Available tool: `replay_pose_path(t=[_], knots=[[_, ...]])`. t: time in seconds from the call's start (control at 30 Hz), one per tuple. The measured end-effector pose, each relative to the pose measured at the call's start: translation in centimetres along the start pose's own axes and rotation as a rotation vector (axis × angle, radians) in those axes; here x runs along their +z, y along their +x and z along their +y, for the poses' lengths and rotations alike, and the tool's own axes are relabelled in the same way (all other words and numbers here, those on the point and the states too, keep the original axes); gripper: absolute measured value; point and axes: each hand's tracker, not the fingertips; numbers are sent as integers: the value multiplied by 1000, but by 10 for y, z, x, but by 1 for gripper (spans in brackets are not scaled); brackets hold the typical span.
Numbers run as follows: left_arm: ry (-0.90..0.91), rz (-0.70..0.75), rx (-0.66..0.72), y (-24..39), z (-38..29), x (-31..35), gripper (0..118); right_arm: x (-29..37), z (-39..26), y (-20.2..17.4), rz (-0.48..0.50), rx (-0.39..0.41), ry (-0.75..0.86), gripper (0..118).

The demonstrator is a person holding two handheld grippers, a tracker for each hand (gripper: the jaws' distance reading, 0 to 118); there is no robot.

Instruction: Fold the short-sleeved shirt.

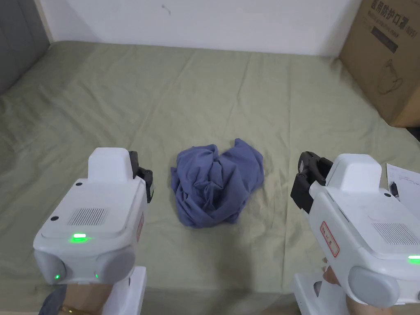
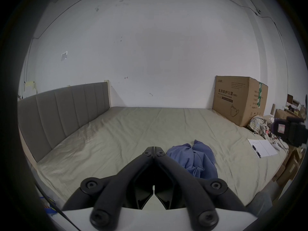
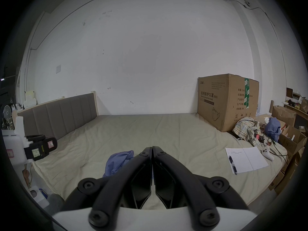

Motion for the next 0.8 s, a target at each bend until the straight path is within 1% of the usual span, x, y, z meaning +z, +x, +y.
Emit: replay_pose_path(t=[0.03, 0.07, 0.1, 0.13, 0.17, 0.2, 0.23, 0.3, 0.33, 0.37, 0.43, 0.47, 0.5, 0.6, 0.63, 0.73, 0.8], knots=[[-24, -6, 15, 0, 3, -8, 0, 0, -1, 0, 2, 1, 0, 0], [-90, -41, 20, -2, 7, -20, 7, 0, -1, 0, 4, 2, 1, 0], [-127, -58, 46, -4, 10, -33, 18, -3, -6, 3, 6, -50, 7, 0], [-161, -47, 74, -5, 12, -47, 34, -5, -8, 5, 8, -39, 5, 0], [-217, -68, 89, -5, 14, -65, 64, -5, -9, 7, 9, -39, 5, 0], [-263, -77, 98, -6, 16, -82, 85, -5, -9, 9, 10, -39, 3, 0], [-314, -71, 96, -6, 17, -100, 98, -7, -10, 14, -31, -29, -15, 0], [-390, -65, 83, -1, 18, -132, 110, -12, -13, 19, -29, -28, -23, 0], [-429, -66, 69, 1, 18, -148, 118, -14, -14, 22, -30, -28, -28, 0], [-451, -67, 57, 2, 18, -161, 118, -16, -15, 20, -6, -52, -33, 0], [-533, -41, 40, 9, 17, -189, 118, -21, -18, 26, -18, -46, -48, 0], [-569, -49, 51, 11, 17, -202, 118, -25, -20, 31, -23, -47, -58, 0], [-592, -51, 72, 14, 16, -216, 118, -27, -21, 30, -33, -20, -57, 0], [-663, -51, 105, 23, 15, -246, 118, -36, -30, 38, -51, -32, -95, 0], [-670, -55, 111, 27, 14, -254, 118, -38, -29, 34, -62, -20, -104, 0], [-721, -62, 129, 38, 13, -278, 118, -47, -37, 41, -79, -34, -140, 0], [-749, -63, 121, 48, 11, -292, 114, -53, -39, 42, -88, -47, -170, 0]])
